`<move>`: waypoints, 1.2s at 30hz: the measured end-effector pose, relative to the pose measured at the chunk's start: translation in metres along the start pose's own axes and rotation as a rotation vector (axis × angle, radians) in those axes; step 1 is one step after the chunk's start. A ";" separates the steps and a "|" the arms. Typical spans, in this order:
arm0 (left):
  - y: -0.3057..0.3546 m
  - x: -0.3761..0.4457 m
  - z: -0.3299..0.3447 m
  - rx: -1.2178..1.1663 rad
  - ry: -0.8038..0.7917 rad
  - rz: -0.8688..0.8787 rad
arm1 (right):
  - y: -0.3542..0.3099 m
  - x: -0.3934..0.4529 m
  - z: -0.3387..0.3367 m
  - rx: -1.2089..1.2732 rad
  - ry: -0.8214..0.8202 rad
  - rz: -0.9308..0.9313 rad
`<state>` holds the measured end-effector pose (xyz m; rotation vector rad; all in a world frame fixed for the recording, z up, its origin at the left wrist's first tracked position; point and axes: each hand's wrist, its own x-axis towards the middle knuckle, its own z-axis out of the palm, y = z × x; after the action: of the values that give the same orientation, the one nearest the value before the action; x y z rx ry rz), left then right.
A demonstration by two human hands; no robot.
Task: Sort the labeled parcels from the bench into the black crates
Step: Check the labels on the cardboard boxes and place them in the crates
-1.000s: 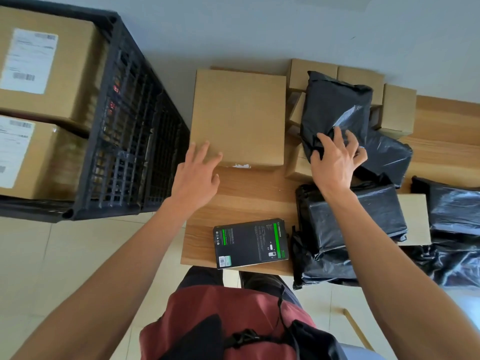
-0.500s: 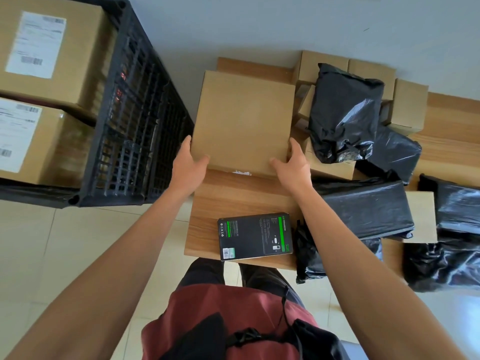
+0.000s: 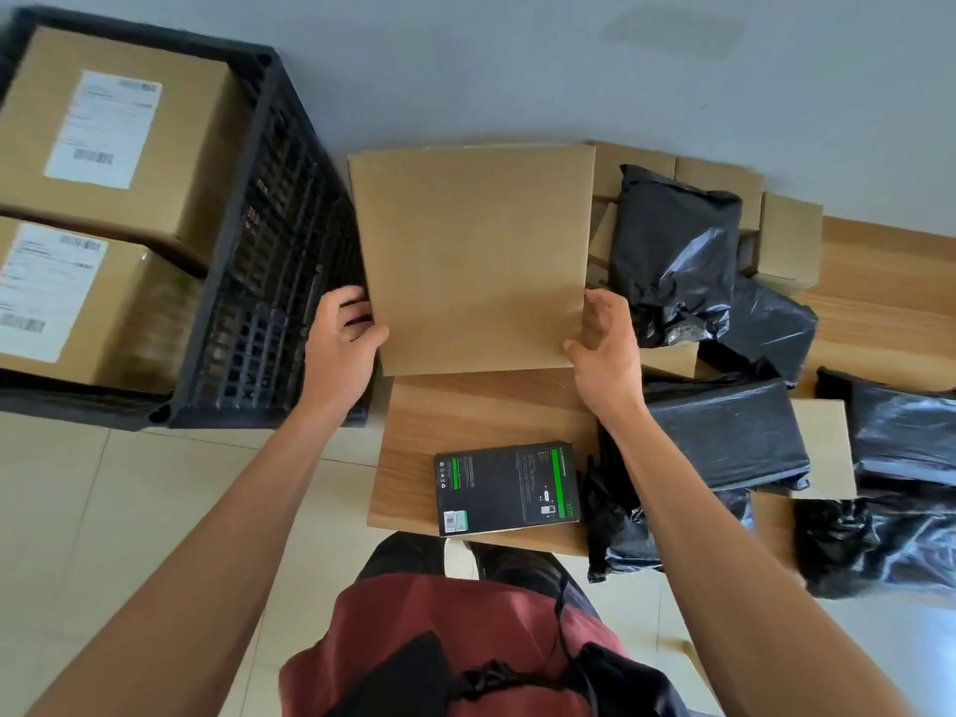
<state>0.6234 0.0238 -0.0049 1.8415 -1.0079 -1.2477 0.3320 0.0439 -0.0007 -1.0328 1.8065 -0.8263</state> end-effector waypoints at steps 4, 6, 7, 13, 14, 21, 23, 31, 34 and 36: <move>0.011 -0.006 -0.004 -0.044 -0.087 0.014 | -0.001 -0.003 -0.002 0.032 -0.041 -0.034; 0.016 -0.012 -0.004 -0.135 -0.093 0.030 | -0.003 -0.005 -0.007 0.082 -0.025 -0.018; 0.018 -0.015 -0.004 -0.174 -0.081 0.035 | -0.005 -0.006 -0.009 0.113 -0.009 -0.005; 0.020 -0.023 -0.007 -0.196 -0.040 0.085 | -0.030 -0.010 -0.019 0.322 0.026 0.088; 0.021 -0.021 -0.008 -0.182 -0.042 0.098 | -0.033 -0.008 -0.021 0.299 -0.006 0.074; 0.038 -0.026 -0.012 -0.190 -0.005 0.084 | -0.051 -0.004 -0.030 0.408 -0.092 0.142; 0.038 -0.027 -0.014 -0.205 0.017 0.048 | -0.055 -0.004 -0.033 0.492 -0.046 0.168; 0.052 -0.027 -0.018 -0.338 -0.007 -0.063 | -0.060 0.001 -0.047 0.270 -0.115 0.189; 0.055 -0.030 -0.010 -0.298 -0.047 -0.063 | -0.055 0.001 -0.046 0.310 -0.147 0.181; 0.055 -0.034 -0.008 -0.309 -0.065 -0.043 | -0.050 -0.001 -0.045 0.381 -0.189 0.188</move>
<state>0.6106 0.0289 0.0588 1.5991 -0.7631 -1.4105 0.3068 0.0285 0.0602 -0.6600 1.4860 -0.8818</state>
